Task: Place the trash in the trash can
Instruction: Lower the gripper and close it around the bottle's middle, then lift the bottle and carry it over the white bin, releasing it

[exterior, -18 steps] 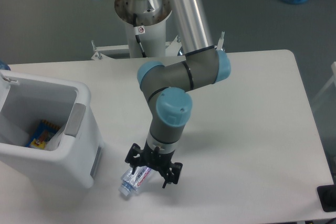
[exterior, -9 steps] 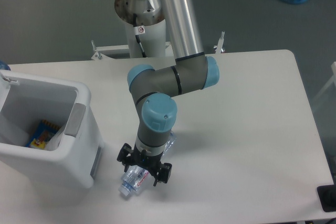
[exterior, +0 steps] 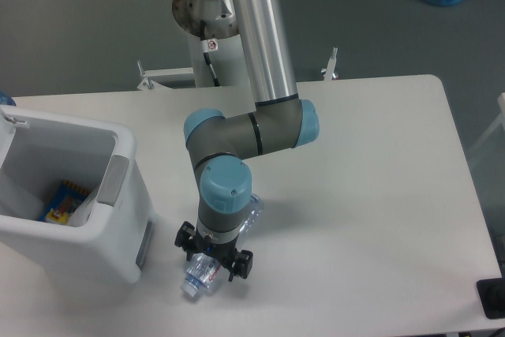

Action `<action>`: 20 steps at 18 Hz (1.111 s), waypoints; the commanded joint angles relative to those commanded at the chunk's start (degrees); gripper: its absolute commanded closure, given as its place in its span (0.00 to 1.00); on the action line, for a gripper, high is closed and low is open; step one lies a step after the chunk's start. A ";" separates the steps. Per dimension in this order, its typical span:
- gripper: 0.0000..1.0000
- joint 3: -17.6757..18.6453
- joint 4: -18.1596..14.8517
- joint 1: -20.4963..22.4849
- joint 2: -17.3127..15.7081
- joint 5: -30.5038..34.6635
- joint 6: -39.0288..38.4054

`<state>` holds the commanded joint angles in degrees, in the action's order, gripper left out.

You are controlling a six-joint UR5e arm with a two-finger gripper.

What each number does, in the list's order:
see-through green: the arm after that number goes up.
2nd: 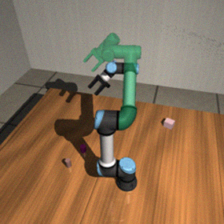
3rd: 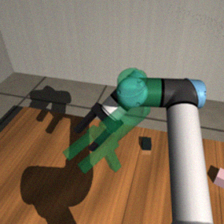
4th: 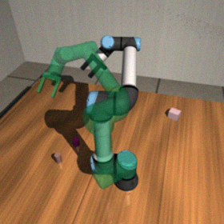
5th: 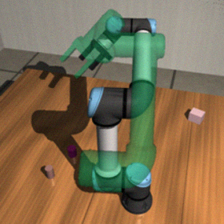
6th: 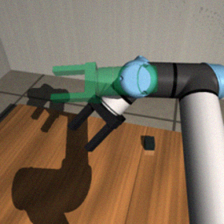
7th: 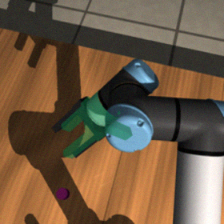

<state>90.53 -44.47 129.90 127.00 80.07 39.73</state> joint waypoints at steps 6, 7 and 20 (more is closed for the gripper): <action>0.83 -0.26 -0.44 -0.09 -0.26 0.44 0.09; 0.88 -0.44 -0.44 -0.09 -0.35 0.44 0.09; 0.96 -6.50 -1.67 0.61 -1.49 -2.62 -0.70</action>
<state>84.03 -46.14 130.52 125.51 77.44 39.02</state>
